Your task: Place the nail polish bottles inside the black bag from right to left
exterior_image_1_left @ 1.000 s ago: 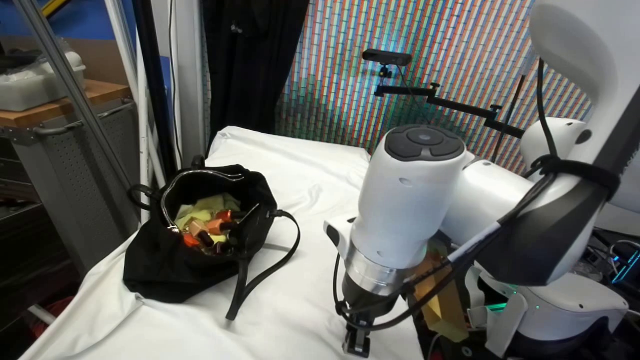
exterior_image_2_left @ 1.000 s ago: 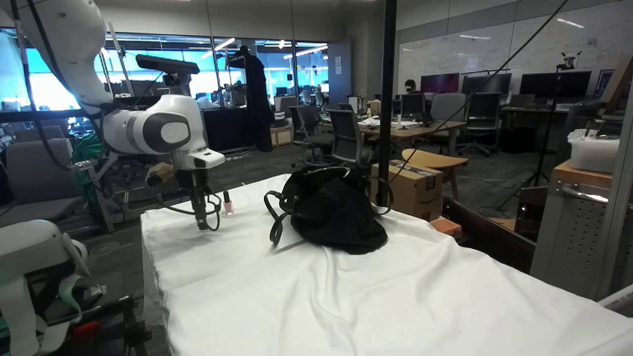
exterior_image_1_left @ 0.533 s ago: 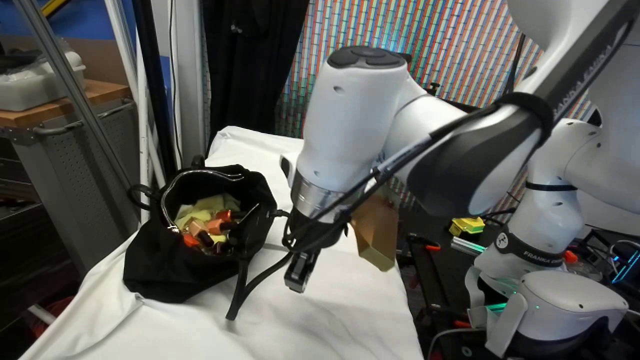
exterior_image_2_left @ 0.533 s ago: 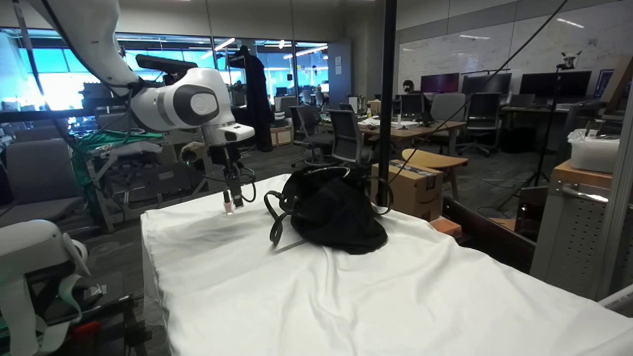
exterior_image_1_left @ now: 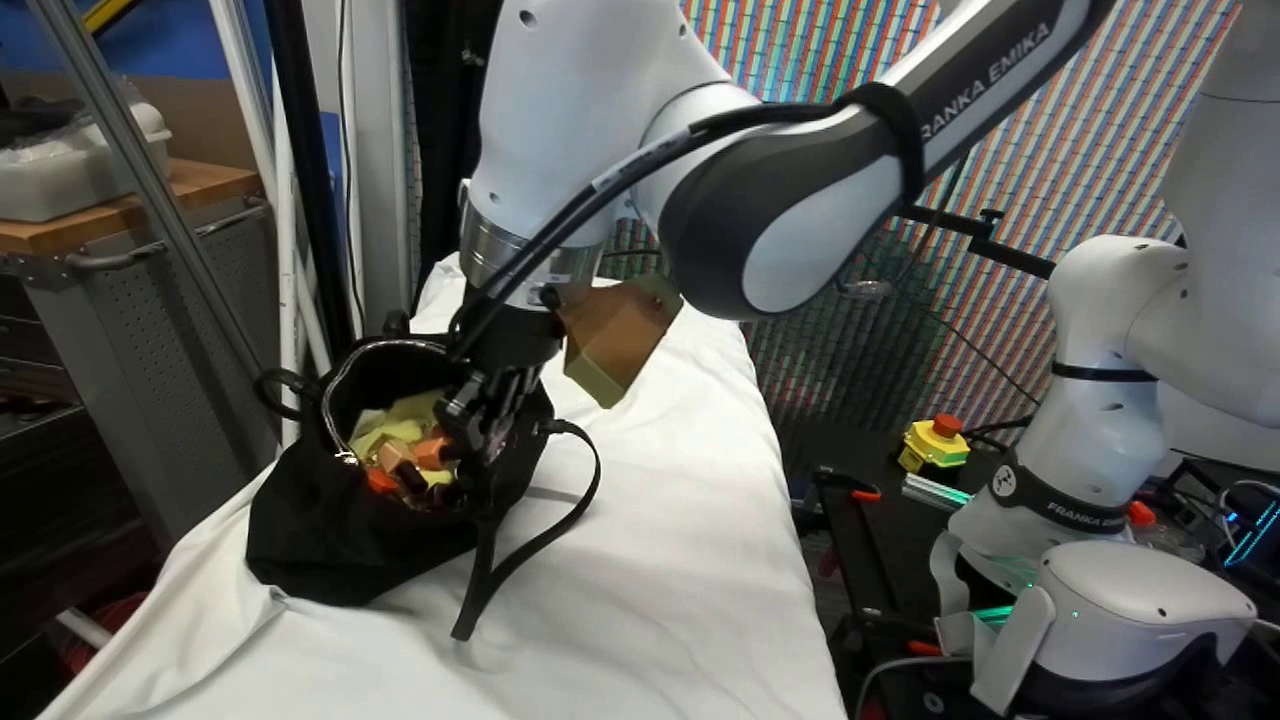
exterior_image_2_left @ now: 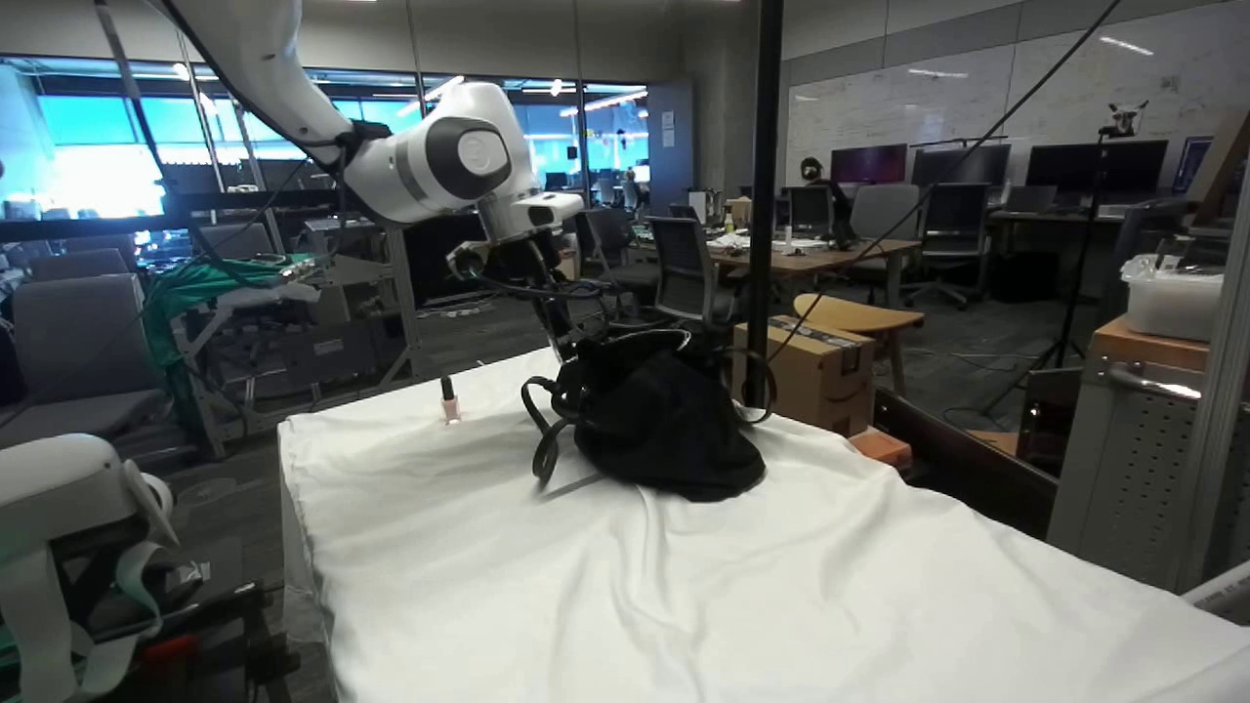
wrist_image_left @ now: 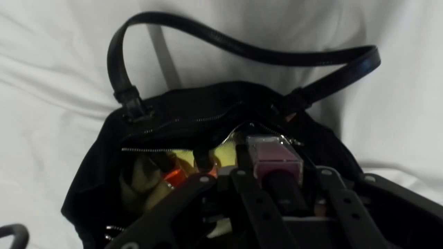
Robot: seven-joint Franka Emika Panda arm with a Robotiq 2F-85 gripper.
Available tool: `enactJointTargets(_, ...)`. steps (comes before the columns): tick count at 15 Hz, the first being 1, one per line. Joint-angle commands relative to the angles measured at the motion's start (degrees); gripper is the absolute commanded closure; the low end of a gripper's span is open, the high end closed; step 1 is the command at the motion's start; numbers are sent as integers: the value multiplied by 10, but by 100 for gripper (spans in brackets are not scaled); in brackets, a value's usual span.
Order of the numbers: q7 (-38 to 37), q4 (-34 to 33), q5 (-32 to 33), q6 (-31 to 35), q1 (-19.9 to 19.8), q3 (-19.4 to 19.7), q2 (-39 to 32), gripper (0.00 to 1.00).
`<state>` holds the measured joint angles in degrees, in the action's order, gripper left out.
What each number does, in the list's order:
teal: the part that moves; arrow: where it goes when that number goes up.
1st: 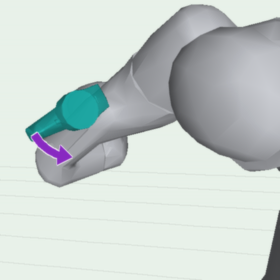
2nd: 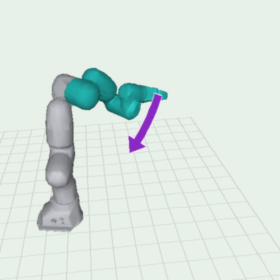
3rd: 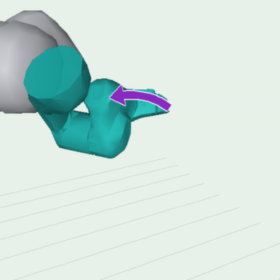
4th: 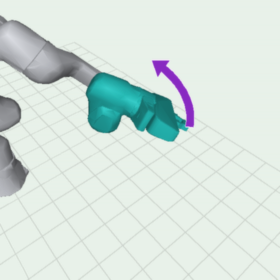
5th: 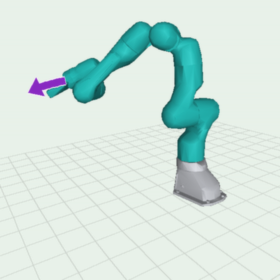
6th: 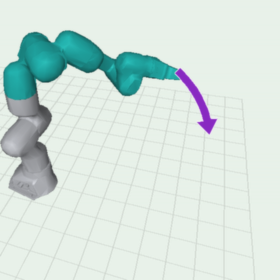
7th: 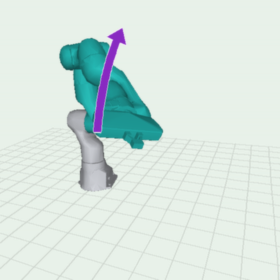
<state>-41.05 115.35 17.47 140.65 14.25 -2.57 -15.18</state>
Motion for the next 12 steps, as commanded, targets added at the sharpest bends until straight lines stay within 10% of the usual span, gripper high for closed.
enactJointTargets(1,17,-100,15,-22,-1,17,-66,85)
enactJointTargets(9,63,-271,-10,-74,-3,52,-195,85)
enactJointTargets(10,68,-289,-13,-80,-4,55,-207,35)
enactJointTargets(12,79,-319,-23,-93,-8,56,-227,29)
